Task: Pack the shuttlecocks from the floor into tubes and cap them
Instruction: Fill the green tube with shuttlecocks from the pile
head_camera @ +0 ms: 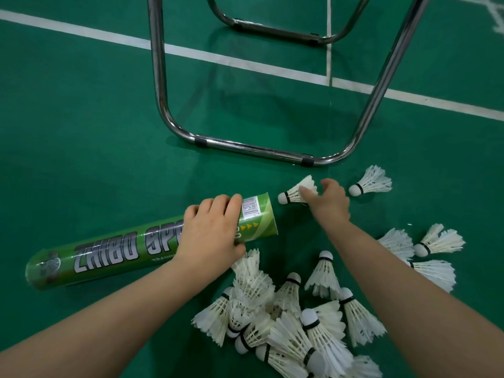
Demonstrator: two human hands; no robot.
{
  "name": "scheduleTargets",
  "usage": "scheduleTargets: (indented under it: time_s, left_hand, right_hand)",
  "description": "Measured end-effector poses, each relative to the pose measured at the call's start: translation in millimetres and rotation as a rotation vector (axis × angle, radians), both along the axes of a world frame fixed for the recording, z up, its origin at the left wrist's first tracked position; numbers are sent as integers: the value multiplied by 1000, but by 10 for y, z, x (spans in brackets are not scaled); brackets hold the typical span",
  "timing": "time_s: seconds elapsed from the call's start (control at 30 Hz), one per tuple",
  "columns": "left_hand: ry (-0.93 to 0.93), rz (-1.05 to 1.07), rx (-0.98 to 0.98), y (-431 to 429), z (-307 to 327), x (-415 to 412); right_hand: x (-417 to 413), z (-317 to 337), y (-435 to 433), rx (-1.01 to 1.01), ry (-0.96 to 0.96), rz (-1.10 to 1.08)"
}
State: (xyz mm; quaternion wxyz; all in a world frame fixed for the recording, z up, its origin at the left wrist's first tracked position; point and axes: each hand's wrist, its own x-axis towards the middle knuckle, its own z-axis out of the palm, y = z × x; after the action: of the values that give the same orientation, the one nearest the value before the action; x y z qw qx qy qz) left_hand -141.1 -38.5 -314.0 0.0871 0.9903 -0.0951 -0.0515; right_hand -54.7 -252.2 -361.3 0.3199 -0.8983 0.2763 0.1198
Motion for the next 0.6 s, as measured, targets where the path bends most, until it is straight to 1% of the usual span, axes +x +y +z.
scheduleTargets:
  time_s: [0.03,0.07,0.1,0.23,0.3,0.33,0.47,0.6]
  left_hand:
    - [-3,-2,-2,-9,-8,1]
    - [-8,-2,-8,-18,-5,3]
    - [-12,-1,-13,-24,5,8]
    - [-21,10,-39,-21,48,53]
    - [-24,13,-42,-15,56,77]
    - [-20,14,-41,-13,56,81]
    - [-1,18,-47,-42,50,52]
    - [18,0,-85,-144,105,-5]
  right_hand:
    - [5,-62,5,-37,62,27]
    - [15,-115,10,-22,85,44]
    - [21,-148,14,32,68,41]
    - [-87,14,42,354,-190,-109]
    - [-213,182,68,479,-273,-132]
    - [-284,264,86,507,-290,-122]
    - [-514,612,195,553,-310,-28]
    - [-720,740,357,589,-193,226]
